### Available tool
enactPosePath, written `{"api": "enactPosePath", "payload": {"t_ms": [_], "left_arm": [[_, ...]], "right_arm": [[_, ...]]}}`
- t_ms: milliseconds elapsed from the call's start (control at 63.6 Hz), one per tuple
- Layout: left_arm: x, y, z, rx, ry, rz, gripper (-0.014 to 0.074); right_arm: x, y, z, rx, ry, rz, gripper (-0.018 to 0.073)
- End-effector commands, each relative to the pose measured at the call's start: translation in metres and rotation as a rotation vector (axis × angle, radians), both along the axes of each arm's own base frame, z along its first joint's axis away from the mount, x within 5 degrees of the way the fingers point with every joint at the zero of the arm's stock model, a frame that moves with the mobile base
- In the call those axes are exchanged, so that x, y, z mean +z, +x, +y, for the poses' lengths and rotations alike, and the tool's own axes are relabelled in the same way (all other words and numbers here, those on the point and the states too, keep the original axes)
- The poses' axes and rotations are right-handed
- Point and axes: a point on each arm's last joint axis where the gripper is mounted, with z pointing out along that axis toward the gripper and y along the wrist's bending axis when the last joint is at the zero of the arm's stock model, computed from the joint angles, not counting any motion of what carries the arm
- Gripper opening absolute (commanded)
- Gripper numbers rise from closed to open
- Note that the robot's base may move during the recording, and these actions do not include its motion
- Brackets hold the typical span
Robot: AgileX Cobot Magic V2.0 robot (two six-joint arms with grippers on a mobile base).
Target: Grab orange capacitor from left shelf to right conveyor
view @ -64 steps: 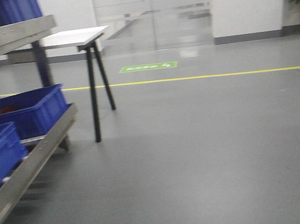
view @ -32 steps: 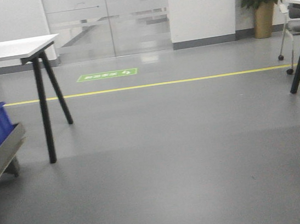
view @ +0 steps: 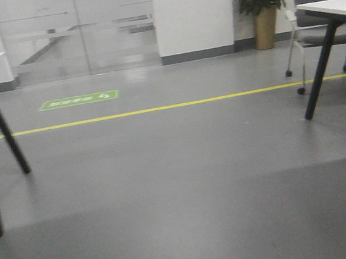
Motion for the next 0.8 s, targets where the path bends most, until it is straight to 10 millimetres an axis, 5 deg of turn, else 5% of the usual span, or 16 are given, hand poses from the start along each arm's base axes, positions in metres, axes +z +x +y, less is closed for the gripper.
{"api": "enactPosePath", "payload": {"t_ms": [0, 787], "left_arm": [[0.0097, -0.0004, 0.0, -0.002, -0.012, -0.081, -0.0105], [0.0097, -0.0004, 0.0, -0.002, -0.012, -0.081, -0.0105]], "right_arm": [[0.016, 0.0012, 0.0001, -0.006, 0.047, -0.095, 0.0054], [0.016, 0.0012, 0.0001, -0.006, 0.047, -0.095, 0.0054]]}}
